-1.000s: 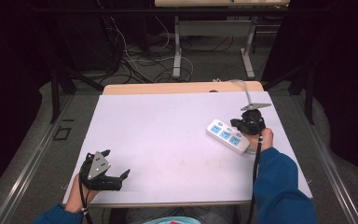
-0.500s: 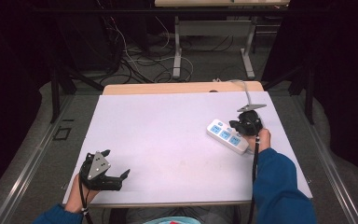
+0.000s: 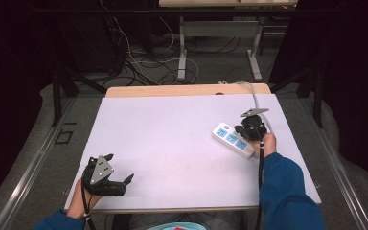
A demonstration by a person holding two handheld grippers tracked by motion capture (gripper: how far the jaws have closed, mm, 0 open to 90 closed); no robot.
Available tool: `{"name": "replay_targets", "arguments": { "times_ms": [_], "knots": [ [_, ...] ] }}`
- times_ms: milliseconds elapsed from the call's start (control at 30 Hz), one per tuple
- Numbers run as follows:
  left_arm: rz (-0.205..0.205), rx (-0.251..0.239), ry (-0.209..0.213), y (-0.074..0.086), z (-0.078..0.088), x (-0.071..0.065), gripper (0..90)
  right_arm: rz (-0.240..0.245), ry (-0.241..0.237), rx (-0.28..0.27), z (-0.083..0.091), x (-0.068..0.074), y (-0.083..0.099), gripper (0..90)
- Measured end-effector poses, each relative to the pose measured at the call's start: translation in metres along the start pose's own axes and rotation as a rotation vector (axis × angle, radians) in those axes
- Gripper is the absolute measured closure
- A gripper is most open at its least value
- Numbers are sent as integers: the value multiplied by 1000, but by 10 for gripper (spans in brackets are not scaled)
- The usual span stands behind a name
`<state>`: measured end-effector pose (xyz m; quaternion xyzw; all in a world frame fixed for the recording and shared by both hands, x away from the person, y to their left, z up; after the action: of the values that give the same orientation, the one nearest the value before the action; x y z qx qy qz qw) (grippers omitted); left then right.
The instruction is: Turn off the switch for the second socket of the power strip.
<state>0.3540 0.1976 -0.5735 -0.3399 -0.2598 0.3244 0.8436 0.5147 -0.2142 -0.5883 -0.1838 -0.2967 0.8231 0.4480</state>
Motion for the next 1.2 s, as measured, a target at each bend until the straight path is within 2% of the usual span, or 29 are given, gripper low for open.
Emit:
{"name": "replay_targets", "arguments": {
  "times_ms": [100, 333, 467, 700, 800, 900, 1100, 1200],
  "knots": [
    [1, 1, 0, 0, 0, 0, 32, -11, 6, 10, -1, 1, 1, 900],
    [2, 1, 0, 0, 0, 0, 32, 4, 11, 11, -5, 0, 2, 900],
    [2, 1, -1, 0, 0, 0, 32, -11, 19, 13, -6, 0, 2, 900],
    [0, 1, 0, 0, 0, 0, 32, 4, 23, 16, -7, -1, 3, 900],
    [1, 0, 0, 0, 0, 0, 32, -8, 30, 21, -8, -1, 4, 900],
    [1, 0, 0, 0, 0, 0, 32, 7, 31, 23, -9, -1, 4, 900],
    [0, -2, 0, 0, 0, 0, 32, -6, 30, 24, -10, 0, 5, 900],
    [0, -3, 0, 0, 0, 0, 32, -15, 14, 16, -10, -1, 6, 900]
  ]
}}
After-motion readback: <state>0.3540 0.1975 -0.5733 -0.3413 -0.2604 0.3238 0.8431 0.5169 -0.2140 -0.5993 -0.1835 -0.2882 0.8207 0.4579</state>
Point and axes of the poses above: each handheld gripper's, and its own axes: z roughly backward along the jaws, y roughly out of its underside, x roughly to its left, the point moved 10 cm from there along -z, roughly forward along the jaws, and after that the axes turned 7 degrees about x, right-handed, at the moved point
